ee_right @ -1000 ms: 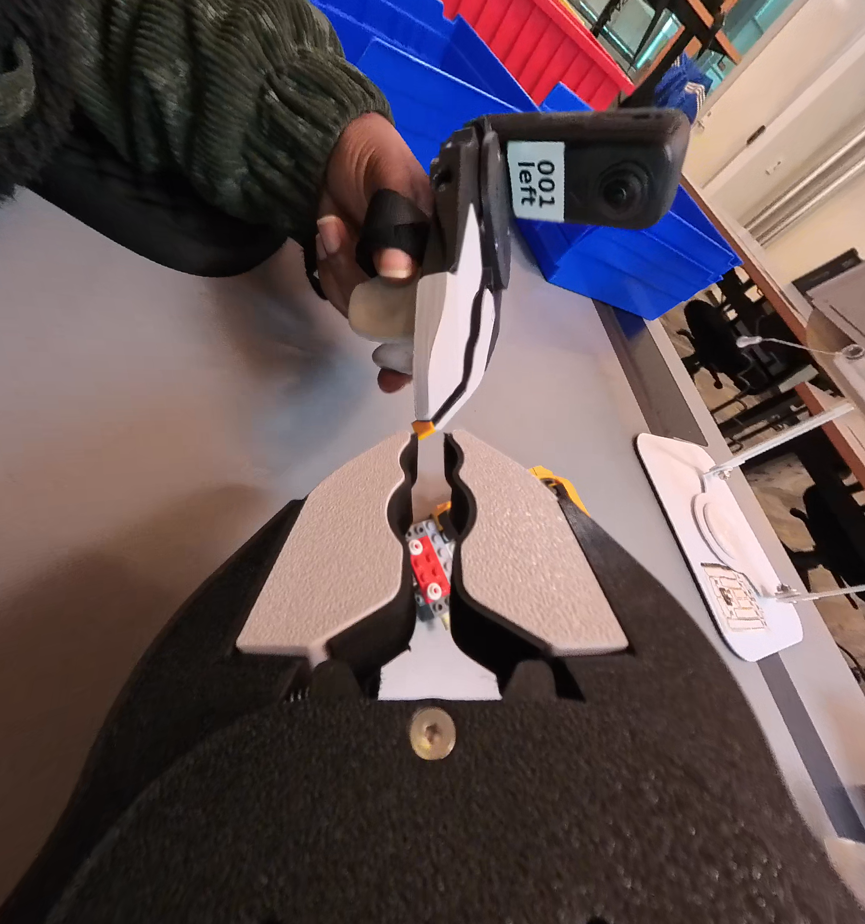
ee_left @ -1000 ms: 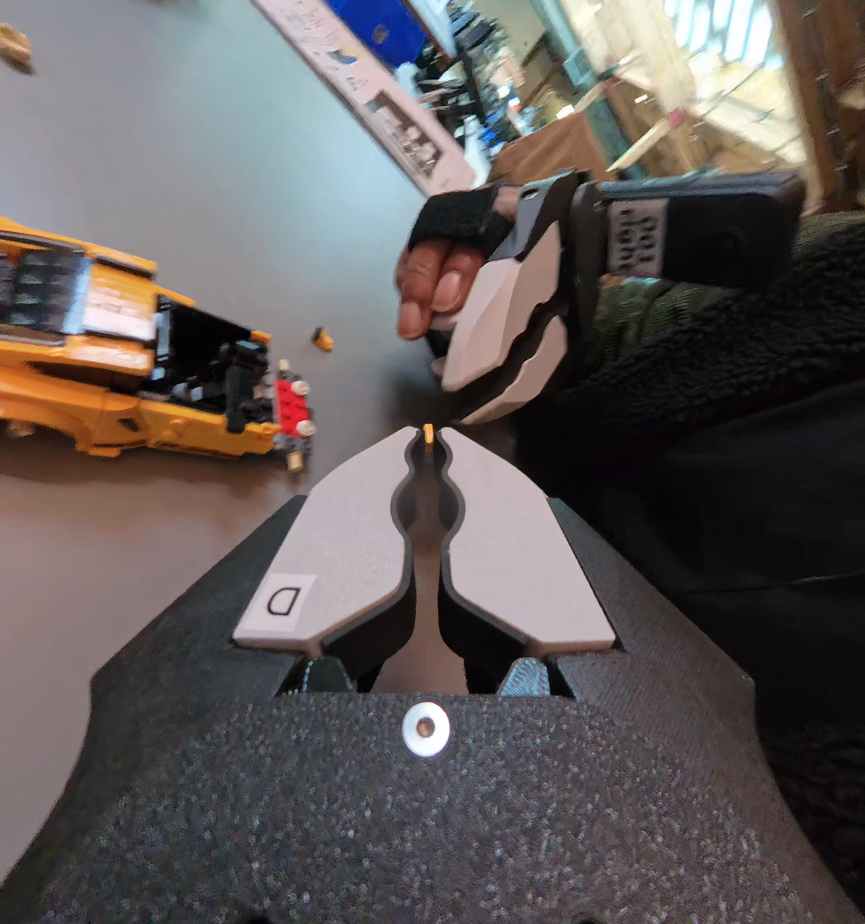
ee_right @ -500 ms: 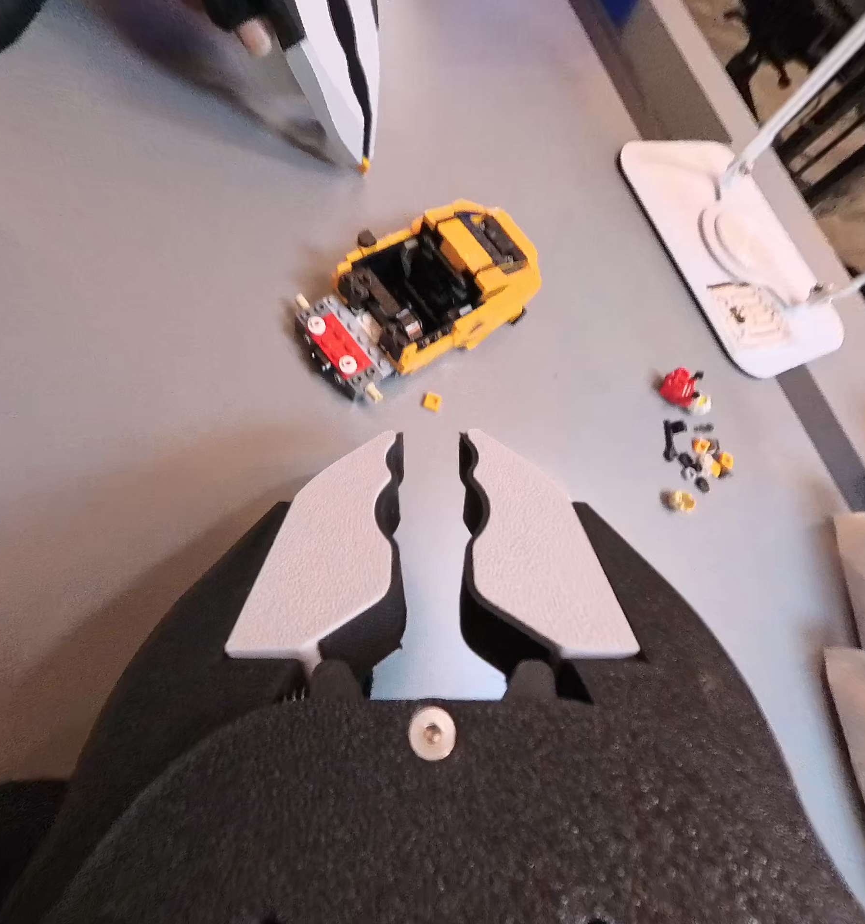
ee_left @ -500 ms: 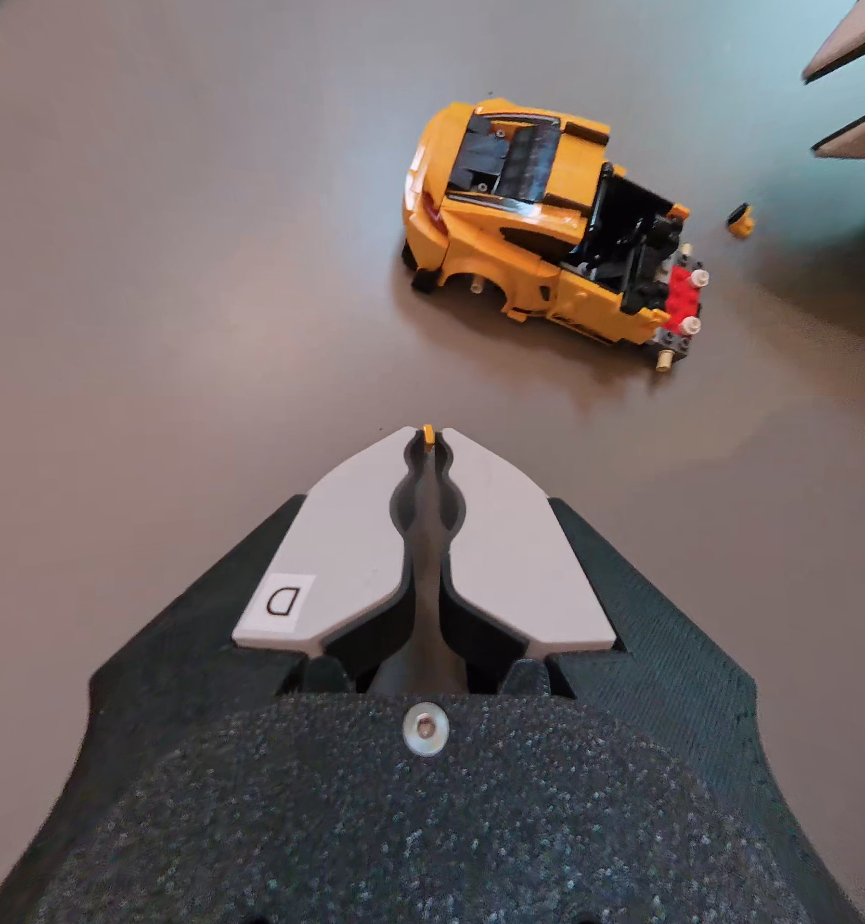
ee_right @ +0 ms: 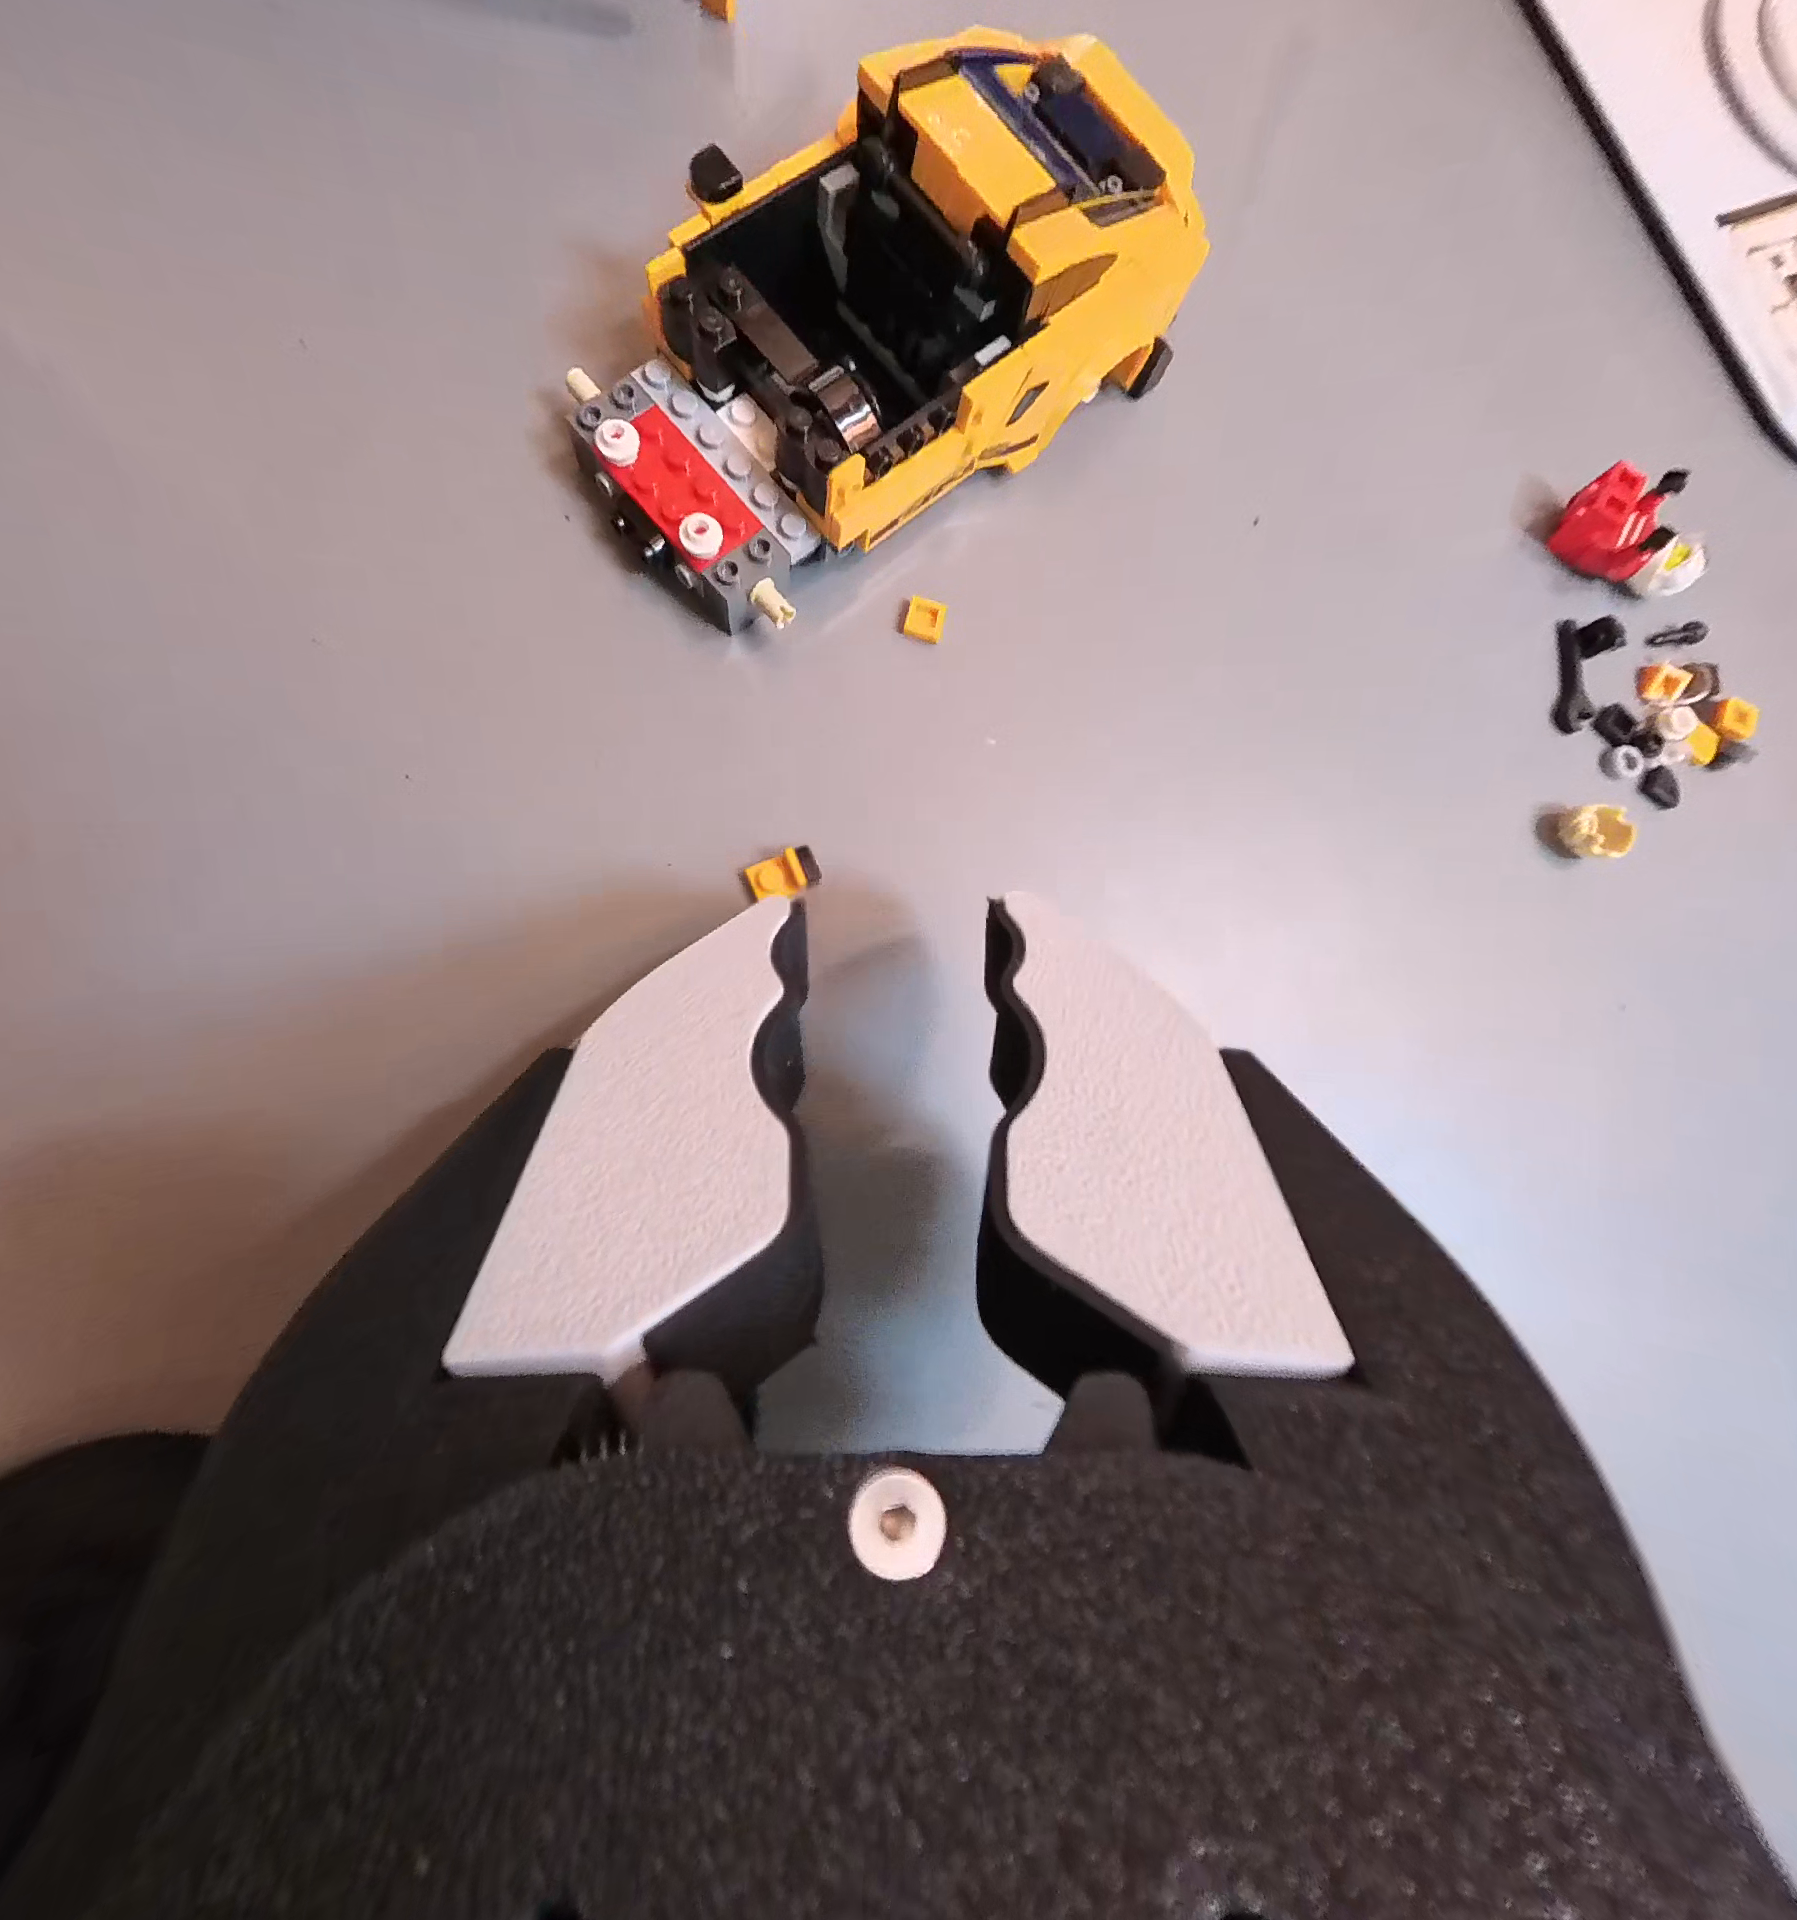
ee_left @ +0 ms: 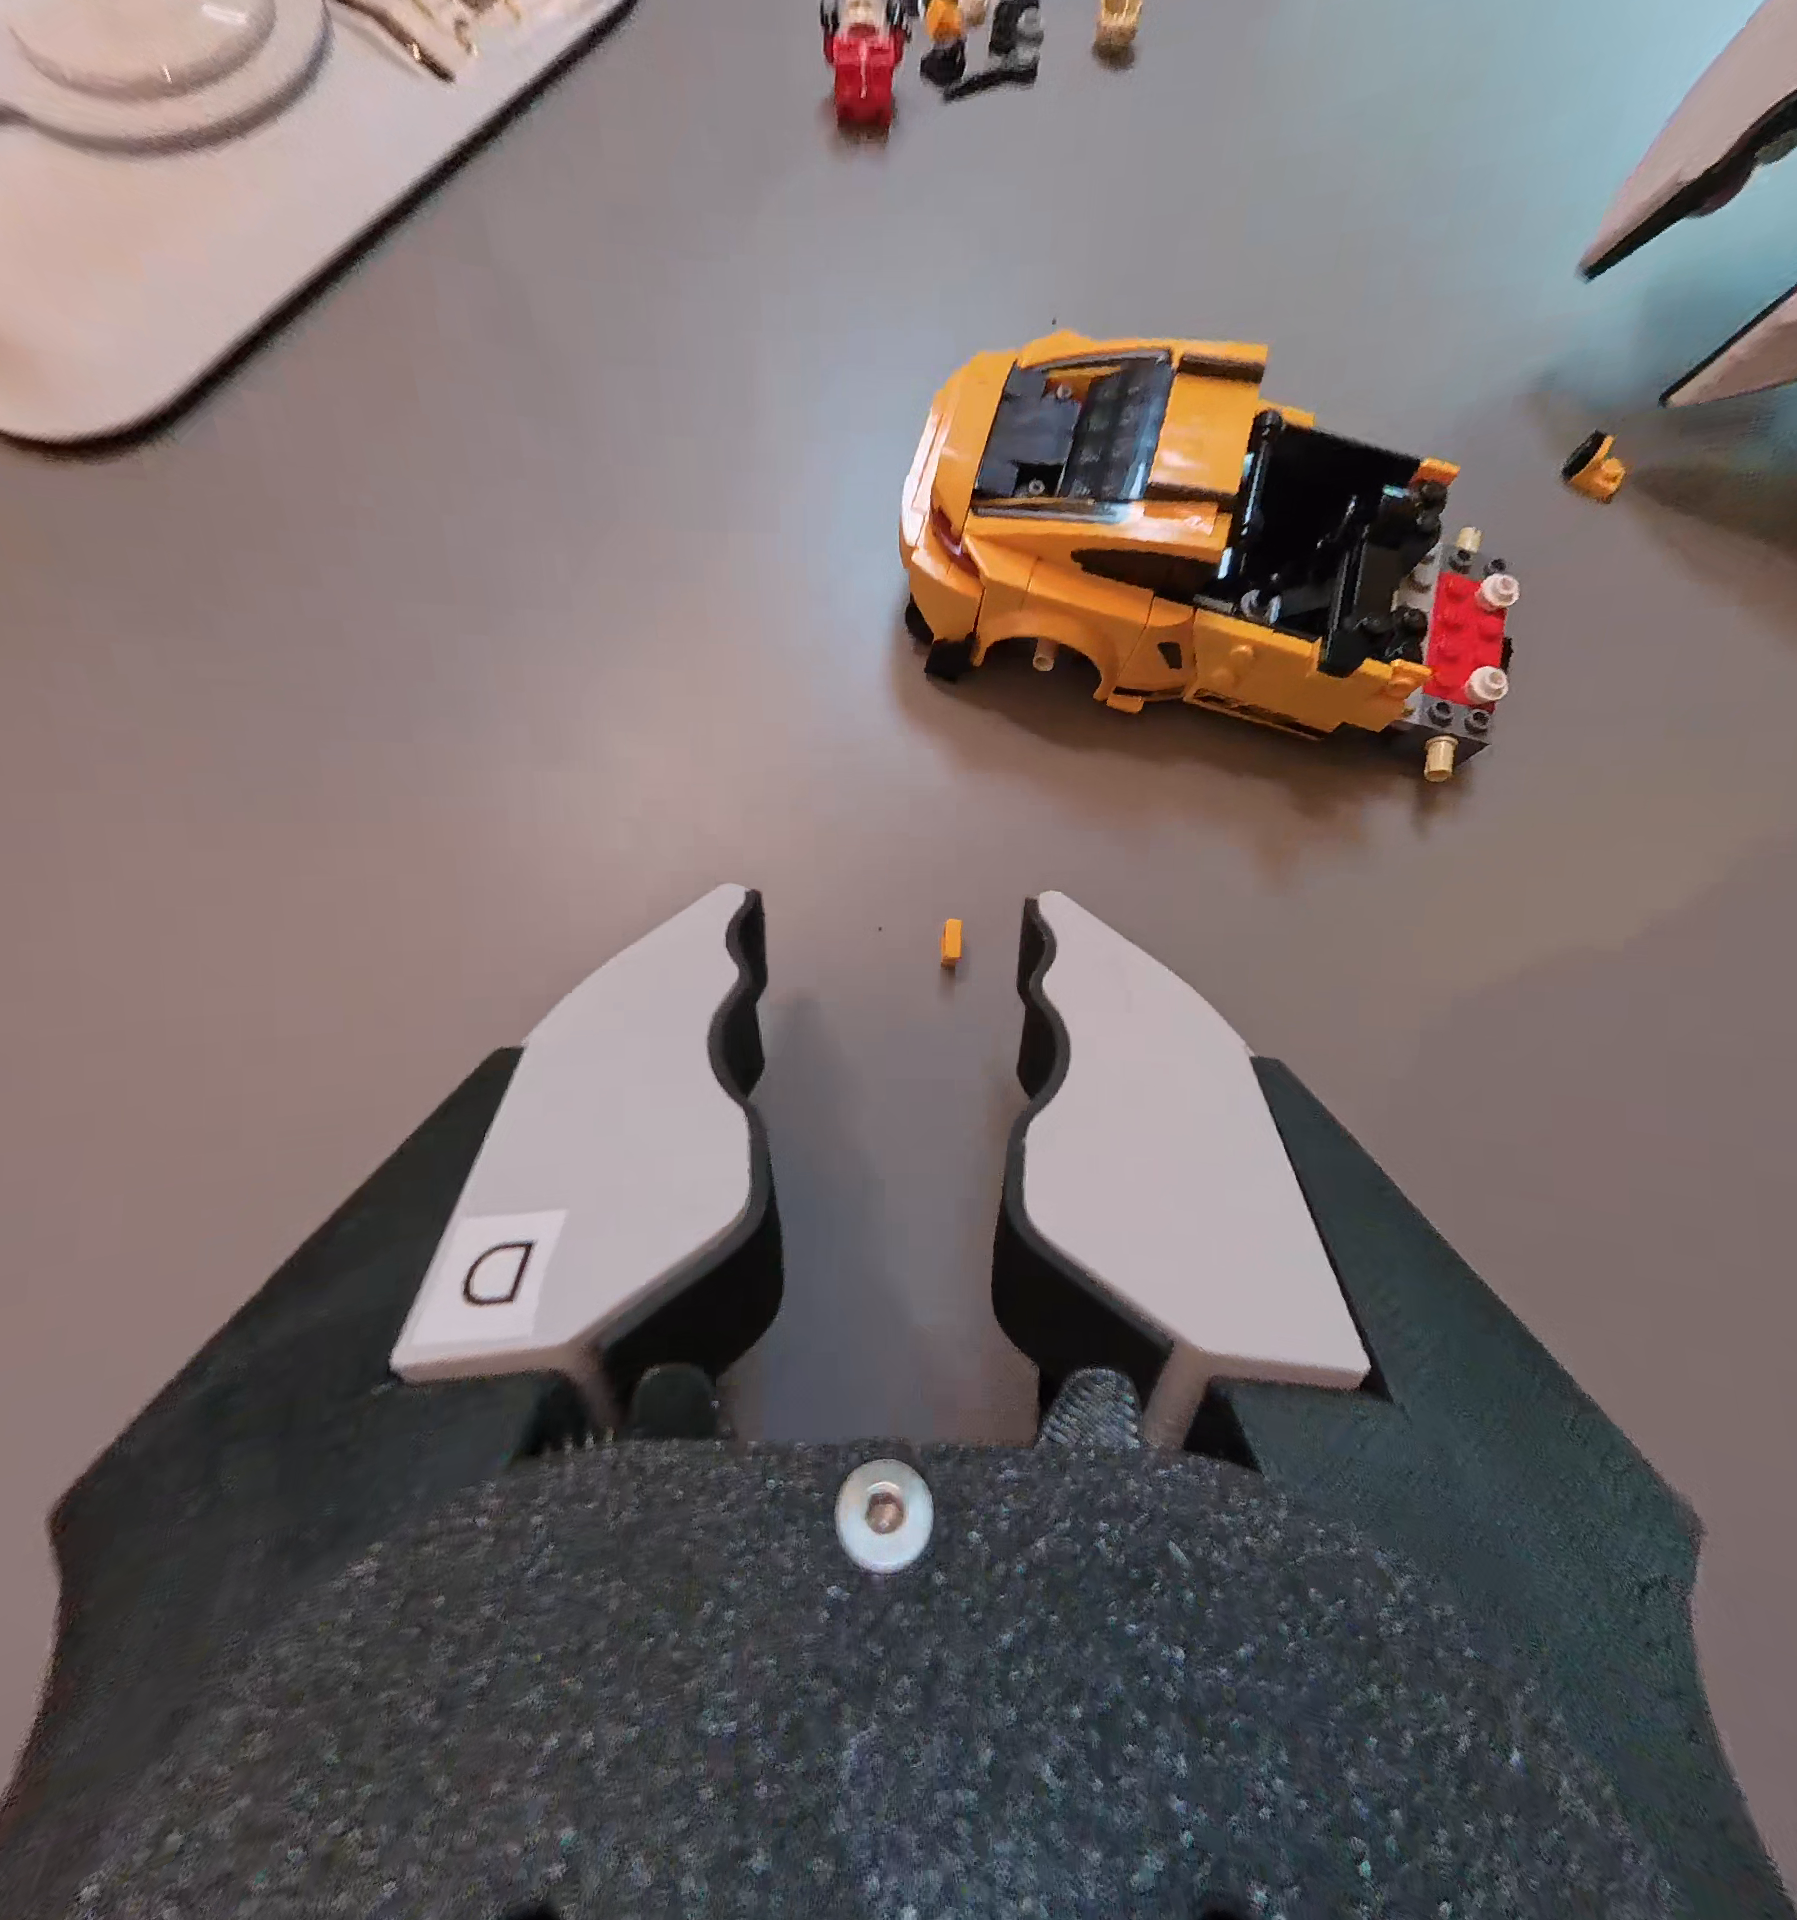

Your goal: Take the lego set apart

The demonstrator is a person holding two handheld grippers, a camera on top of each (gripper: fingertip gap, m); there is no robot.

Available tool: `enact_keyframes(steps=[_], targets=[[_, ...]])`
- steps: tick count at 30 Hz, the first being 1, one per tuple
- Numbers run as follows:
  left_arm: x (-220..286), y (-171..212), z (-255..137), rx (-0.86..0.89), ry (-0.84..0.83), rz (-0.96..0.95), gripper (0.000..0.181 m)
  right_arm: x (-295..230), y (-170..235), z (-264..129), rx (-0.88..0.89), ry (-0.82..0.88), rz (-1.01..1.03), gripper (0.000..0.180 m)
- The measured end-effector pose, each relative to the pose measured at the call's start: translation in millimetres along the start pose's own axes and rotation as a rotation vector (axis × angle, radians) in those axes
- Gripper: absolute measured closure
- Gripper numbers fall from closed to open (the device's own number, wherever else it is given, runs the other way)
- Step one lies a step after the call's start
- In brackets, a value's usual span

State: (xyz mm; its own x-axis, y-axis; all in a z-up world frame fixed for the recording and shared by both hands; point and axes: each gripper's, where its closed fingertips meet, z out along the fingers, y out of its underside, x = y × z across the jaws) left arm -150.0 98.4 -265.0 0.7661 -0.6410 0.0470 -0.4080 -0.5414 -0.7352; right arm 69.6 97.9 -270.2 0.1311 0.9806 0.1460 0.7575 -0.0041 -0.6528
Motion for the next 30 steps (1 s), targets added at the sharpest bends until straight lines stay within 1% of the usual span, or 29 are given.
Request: enact_keyframes(steps=[2, 6, 10, 13, 17, 19, 21, 24, 27, 30], targets=[[1, -5, -3, 0.032, 0.008, 0.018, 0.133, -1, 3, 1, -0.012, -0.02, 0.022, 0.146], [6, -16, -10, 0.094, 0.029, 0.049, 0.137, -5, 8, 8, -0.054, -0.036, 0.015, 0.148], [6, -20, -12, 0.117, 0.017, 0.065, 0.141, -6, 9, 11, -0.064, -0.043, 0.021, 0.151], [11, -23, -12, 0.137, 0.028, 0.09, 0.15, -8, 9, 12, -0.065, -0.061, 0.043, 0.156], [19, -25, -9, 0.145, 0.039, 0.128, 0.152, -8, 7, 14, -0.074, -0.076, 0.085, 0.158], [22, -25, -8, 0.141, 0.04, 0.136, 0.152, -9, 6, 15, -0.08, -0.084, 0.082, 0.165], [23, -26, -7, 0.143, 0.044, 0.138, 0.153, -9, 6, 16, -0.082, -0.065, 0.052, 0.18], [26, -28, -7, 0.155, 0.052, 0.137, 0.153, -10, 5, 17, -0.083, -0.059, 0.035, 0.18], [29, -30, -8, 0.169, 0.06, 0.14, 0.154, -10, 0, 16, -0.051, -0.06, 0.036, 0.18], [31, -31, -7, 0.175, 0.065, 0.148, 0.154, -8, -14, 8, 0.037, -0.066, 0.064, 0.18]])
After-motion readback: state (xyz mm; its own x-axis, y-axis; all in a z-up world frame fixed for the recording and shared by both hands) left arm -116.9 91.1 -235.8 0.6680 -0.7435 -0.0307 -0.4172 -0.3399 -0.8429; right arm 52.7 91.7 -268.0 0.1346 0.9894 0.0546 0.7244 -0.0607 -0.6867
